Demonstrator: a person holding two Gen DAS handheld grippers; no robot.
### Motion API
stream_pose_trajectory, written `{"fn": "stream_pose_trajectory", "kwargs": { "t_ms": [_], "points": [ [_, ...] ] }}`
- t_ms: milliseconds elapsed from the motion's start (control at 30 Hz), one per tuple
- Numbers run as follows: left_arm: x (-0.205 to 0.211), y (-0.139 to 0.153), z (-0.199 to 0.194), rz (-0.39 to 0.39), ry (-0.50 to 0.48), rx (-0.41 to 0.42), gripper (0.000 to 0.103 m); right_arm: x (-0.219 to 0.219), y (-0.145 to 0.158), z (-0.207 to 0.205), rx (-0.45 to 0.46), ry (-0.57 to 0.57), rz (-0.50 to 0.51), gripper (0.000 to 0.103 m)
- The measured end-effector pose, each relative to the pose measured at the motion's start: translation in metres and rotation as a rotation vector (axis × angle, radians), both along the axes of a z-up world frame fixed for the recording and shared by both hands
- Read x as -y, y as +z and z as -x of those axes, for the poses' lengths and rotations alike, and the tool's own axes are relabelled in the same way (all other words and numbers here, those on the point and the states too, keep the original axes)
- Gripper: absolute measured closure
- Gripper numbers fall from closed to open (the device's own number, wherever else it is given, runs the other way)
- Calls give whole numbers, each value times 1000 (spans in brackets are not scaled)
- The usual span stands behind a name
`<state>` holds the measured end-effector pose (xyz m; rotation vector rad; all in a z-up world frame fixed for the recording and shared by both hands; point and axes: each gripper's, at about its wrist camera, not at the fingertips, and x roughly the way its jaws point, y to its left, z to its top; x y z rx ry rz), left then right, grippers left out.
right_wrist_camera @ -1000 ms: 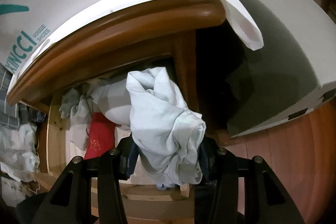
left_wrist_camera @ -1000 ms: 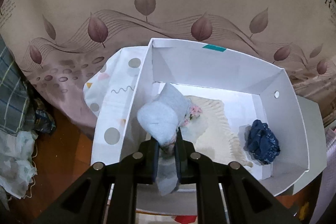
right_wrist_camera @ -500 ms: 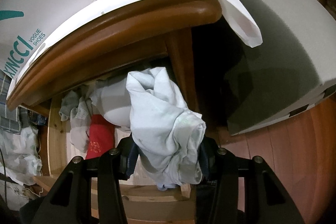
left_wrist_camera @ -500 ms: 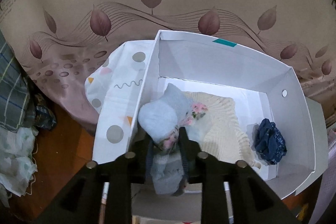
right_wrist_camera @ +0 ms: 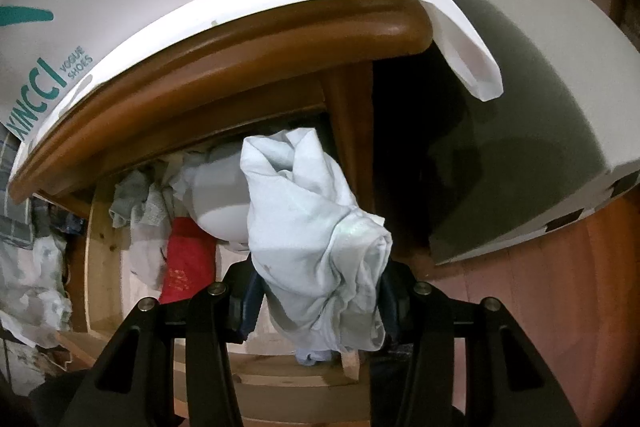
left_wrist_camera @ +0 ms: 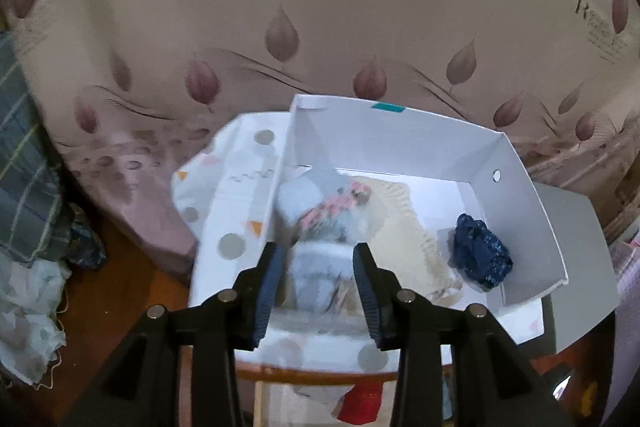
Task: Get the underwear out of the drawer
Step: 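Carry the pale grey underwear with the right tool into the white box and release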
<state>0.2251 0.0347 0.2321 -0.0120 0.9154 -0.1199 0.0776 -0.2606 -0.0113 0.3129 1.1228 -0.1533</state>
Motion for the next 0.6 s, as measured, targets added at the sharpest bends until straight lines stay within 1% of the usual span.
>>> {"fn": "stream_pose_trajectory", "kwargs": {
  "t_ms": [67,133,167,233,267,333,400,500,600],
  "points": [
    [-5,3,25,-47,30,63,60,-1,1,1,4,5,12,58],
    [-11,1,43,-85,68,102,55,-1,4,2,15,10,17,58],
    [-17,-4,55,-98,94,128,53,-2,6,2,24,9,24,58],
    [-28,-16,71,-107,145,143,51,-3,11,4,52,14,27,58],
    [-34,-27,77,-108,174,136,51,-3,14,5,66,18,27,58],
    [-45,-47,82,-97,214,97,51,-4,22,8,86,23,45,58],
    [-55,-71,84,-82,250,56,51,0,30,13,102,14,34,58],
    [-66,-100,87,-97,310,39,51,12,49,21,113,-27,-4,58],
    [-76,-125,88,-95,365,16,51,24,75,23,128,-64,33,58]
  ]
}}
